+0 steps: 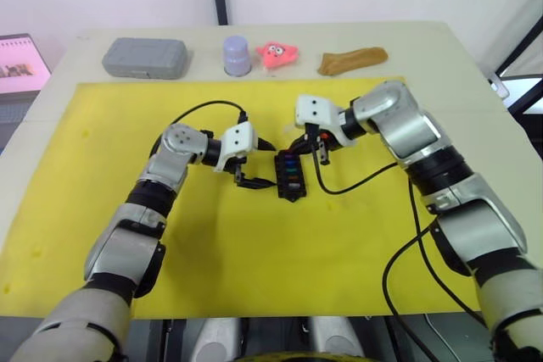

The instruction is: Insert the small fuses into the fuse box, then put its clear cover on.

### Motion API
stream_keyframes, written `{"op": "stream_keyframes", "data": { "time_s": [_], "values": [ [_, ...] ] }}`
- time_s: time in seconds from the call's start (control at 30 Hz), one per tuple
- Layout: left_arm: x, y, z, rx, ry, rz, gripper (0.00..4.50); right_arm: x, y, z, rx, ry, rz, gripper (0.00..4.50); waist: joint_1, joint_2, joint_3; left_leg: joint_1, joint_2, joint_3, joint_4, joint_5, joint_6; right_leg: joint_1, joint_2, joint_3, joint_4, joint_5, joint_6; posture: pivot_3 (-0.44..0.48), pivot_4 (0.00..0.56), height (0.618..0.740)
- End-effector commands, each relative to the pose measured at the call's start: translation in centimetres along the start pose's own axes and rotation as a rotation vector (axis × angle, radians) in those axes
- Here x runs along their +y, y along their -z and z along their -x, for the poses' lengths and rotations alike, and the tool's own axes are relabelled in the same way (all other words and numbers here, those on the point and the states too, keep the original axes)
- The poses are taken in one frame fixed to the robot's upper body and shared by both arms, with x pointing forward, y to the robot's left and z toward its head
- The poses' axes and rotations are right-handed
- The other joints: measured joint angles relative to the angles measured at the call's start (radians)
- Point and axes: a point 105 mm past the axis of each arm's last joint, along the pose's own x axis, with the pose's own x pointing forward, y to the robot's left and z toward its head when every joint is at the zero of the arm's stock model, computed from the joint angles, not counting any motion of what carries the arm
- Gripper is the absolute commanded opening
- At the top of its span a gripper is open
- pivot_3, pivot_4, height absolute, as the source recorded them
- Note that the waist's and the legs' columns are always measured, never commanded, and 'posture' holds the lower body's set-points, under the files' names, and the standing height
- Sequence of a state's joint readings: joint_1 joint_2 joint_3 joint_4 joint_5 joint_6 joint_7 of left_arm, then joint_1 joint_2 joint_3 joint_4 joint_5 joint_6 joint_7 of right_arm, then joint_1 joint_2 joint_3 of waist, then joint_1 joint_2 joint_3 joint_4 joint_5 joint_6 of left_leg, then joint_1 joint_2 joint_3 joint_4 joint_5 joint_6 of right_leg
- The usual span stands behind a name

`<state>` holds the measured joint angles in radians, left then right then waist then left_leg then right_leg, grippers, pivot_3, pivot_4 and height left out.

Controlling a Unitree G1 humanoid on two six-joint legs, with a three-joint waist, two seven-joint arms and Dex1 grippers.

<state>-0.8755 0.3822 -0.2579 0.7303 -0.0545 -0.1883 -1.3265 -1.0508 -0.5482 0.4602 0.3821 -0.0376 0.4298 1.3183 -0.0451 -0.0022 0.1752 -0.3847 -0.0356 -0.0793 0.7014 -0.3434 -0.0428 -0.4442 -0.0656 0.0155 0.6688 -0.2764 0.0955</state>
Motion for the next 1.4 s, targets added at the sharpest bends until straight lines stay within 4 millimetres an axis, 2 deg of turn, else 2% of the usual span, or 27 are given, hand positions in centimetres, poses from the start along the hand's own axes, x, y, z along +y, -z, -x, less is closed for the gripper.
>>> {"op": "stream_keyframes", "data": {
  "time_s": [0.03, 0.37, 0.47, 0.53, 0.8, 1.0, 1.13, 1.23, 1.3, 1.4],
  "values": [
    [0.3, -1.1, 0.2, -0.026, -0.010, -0.049, 4.48, -0.4, -0.9, 0.2, -0.009, 0.007, 0.011, 0.00, 0.000, 0.000, 0.000, 0.000, 0.000, 0.000, 0.000, 0.000, 0.000, 0.000, 0.000, 0.000, 0.000, 0.000, 0.000, 0.000, 0.150, 0.740],
    [0.2, -1.0, 0.2, -0.024, -0.007, -0.047, 4.48, -0.3, -1.9, 0.5, -0.041, 0.005, 0.003, 0.00, -0.001, 0.000, 0.000, 0.000, 0.000, 0.000, 0.000, 0.000, 0.000, 0.000, 0.000, 0.000, 0.000, 0.000, 0.000, 0.000, 0.150, 0.740],
    [0.3, -1.0, 0.2, -0.023, -0.008, -0.048, 4.50, -0.3, -2.1, 0.7, -0.044, 0.010, 0.001, 0.87, 0.000, 0.000, 0.000, 0.000, 0.000, 0.000, 0.000, 0.000, 0.000, 0.000, 0.000, 0.000, 0.000, 0.000, 0.000, 0.000, 0.150, 0.740],
    [0.3, -1.0, 0.2, -0.022, -0.009, -0.047, 4.50, -0.3, -2.2, 0.8, -0.047, 0.014, -0.003, 1.84, 0.000, 0.000, 0.000, 0.000, 0.000, 0.000, 0.000, 0.000, 0.000, 0.000, 0.000, 0.000, 0.001, 0.000, 0.000, 0.000, 0.150, 0.740],
    [0.4, -0.8, 0.4, -0.016, -0.015, -0.044, 4.50, -0.6, -2.9, 1.4, -0.072, 0.035, -0.006, 1.84, 0.000, 0.000, 0.000, 0.000, 0.000, 0.000, 0.000, 0.000, 0.000, 0.000, 0.000, 0.000, 0.001, 0.000, 0.000, 0.000, 0.150, 0.740],
    [0.7, -0.9, 0.4, -0.014, -0.025, -0.044, 4.50, -0.6, -4.5, 3.2, -0.128, 0.018, -0.007, 1.84, 0.000, 0.000, 0.000, 0.000, 0.000, 0.000, 0.000, 0.000, 0.000, 0.000, 0.000, 0.000, 0.001, 0.000, 0.000, 0.000, 0.150, 0.740],
    [0.8, -0.9, 0.5, -0.013, -0.029, -0.045, 4.50, -0.4, -4.7, 3.6, -0.160, 0.016, -0.007, 1.84, 0.000, 0.000, 0.000, 0.000, 0.000, 0.000, 0.000, 0.000, 0.000, 0.000, 0.000, 0.000, 0.001, 0.000, 0.000, 0.000, 0.150, 0.740],
    [0.8, -0.9, 0.5, -0.014, -0.031, -0.045, 4.50, 0.0, -3.6, 3.1, -0.194, 0.027, -0.006, 0.95, 0.001, 0.000, 0.000, 0.000, 0.000, 0.000, 0.000, 0.000, 0.000, 0.000, 0.000, 0.000, 0.001, 0.000, 0.000, 0.000, 0.150, 0.740],
    [0.8, -0.9, 0.5, -0.015, -0.033, -0.044, 4.50, 0.3, -2.6, 2.6, -0.202, 0.029, -0.015, 0.06, 0.001, 0.000, 0.000, 0.000, 0.000, -0.001, 0.000, 0.000, 0.000, 0.000, -0.001, 0.000, 0.001, 0.000, 0.000, 0.000, 0.150, 0.740],
    [0.8, -0.9, 0.5, -0.015, -0.034, -0.044, 4.50, 0.7, -2.0, 2.2, -0.235, 0.036, -0.035, 0.06, 0.000, 0.000, 0.000, 0.000, -0.001, 0.000, 0.000, 0.000, 0.000, 0.000, -0.001, 0.000, 0.001, 0.000, 0.000, 0.000, 0.150, 0.740]
  ]
}}
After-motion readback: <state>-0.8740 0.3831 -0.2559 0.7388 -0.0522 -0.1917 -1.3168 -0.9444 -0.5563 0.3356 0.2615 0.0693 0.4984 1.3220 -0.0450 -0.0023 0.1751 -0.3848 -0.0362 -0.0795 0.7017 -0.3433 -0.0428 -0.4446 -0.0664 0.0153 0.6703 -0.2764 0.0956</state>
